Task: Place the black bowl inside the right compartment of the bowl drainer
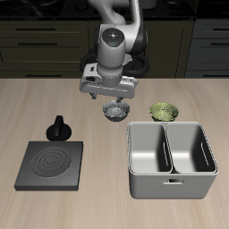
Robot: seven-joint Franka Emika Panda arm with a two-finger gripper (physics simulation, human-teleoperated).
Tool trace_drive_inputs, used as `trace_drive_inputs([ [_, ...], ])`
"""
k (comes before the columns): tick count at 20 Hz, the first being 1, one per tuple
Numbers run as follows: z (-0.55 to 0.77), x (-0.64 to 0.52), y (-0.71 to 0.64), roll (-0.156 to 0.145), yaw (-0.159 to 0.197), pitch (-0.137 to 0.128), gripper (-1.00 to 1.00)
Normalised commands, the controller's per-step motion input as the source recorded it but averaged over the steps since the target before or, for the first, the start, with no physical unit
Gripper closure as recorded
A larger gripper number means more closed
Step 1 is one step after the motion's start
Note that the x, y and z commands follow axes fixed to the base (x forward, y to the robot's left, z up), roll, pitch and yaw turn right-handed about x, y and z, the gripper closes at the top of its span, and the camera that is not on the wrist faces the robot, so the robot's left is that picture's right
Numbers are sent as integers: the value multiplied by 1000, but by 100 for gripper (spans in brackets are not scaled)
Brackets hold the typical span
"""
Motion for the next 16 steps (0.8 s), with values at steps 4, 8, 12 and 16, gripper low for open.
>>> trace_drive_inputs([
  [4,-205,-47,-30,-6,-12,20,-100],
  [8,-175,-10,-33,-13,-18,16,-100],
  [12,-244,-29,-96,3,-29,21,-100],
  [16,-181,-43,-48,-3,-14,21,-100],
])
